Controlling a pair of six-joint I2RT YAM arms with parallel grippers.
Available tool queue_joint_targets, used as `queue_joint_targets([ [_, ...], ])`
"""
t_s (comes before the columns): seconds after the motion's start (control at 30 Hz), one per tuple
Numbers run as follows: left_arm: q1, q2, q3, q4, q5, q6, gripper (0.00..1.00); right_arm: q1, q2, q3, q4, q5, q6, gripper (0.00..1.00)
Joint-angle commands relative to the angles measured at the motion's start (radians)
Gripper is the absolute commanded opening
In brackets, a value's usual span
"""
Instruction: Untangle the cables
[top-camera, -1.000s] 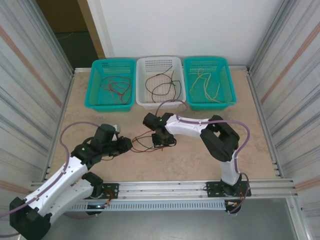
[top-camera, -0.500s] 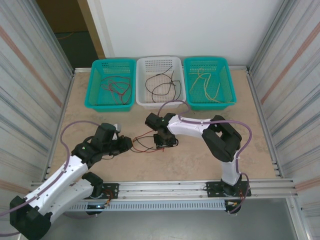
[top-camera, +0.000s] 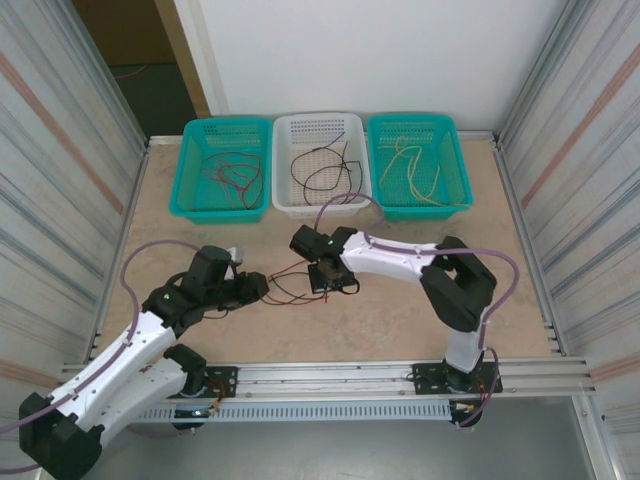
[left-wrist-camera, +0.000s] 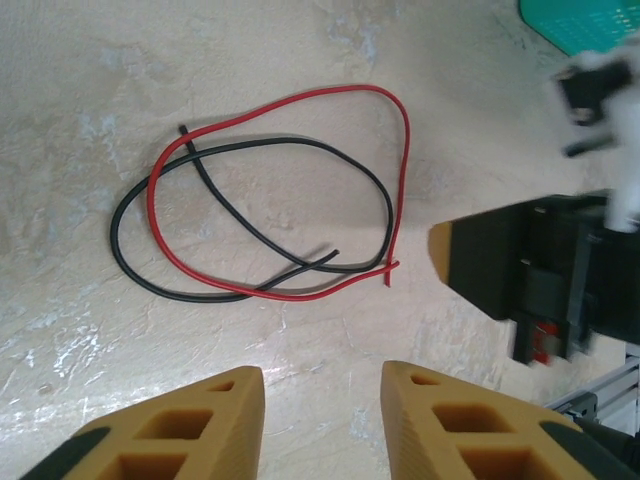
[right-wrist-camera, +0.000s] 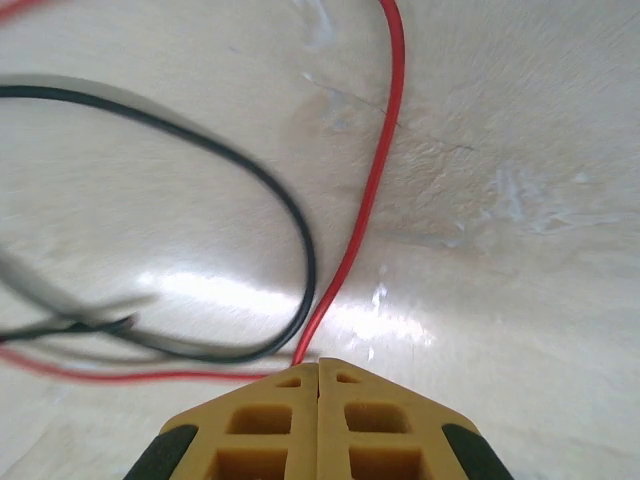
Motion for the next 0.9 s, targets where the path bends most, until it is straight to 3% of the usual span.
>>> queue_joint_targets([
  [0.0, 0.008, 0.001, 0.042, 0.030, 0.021, 0.037, 0.41, 0.051, -0.158, 0.006, -0.017, 0.143, -0.048, 0.00],
  [0.1, 0.009, 0.014, 0.060, 0.038, 0.022, 0.055, 0.44, 0.065, -0.230, 0.011, -0.013, 0.171, -0.072, 0.00],
  [0.2, 0.010, 0.029, 0.080, 0.031, 0.016, 0.064, 0.44, 0.034, -0.230, 0.024, -0.037, 0.115, -0.049, 0.01],
  [0.27, 0.009, 0.035, 0.087, 0.009, -0.005, 0.061, 0.44, 0.031, -0.207, 0.036, -0.043, 0.096, -0.039, 0.11],
  [0.4, 0.015, 0.075, 0.097, -0.085, -0.082, 0.057, 0.40, 0.046, -0.137, 0.069, -0.053, 0.074, -0.024, 0.43],
  [0.43, 0.017, 0.092, 0.101, -0.103, -0.093, 0.061, 0.40, 0.050, -0.117, 0.076, -0.051, 0.066, -0.022, 0.45],
  [0.73, 0.043, 0.181, 0.135, -0.112, -0.086, 0.086, 0.34, 0.053, 0.119, 0.152, 0.021, -0.170, -0.041, 0.42],
  [0.87, 0.056, 0.174, 0.129, -0.116, -0.078, 0.093, 0.34, 0.047, 0.174, 0.178, 0.004, -0.190, -0.052, 0.42],
])
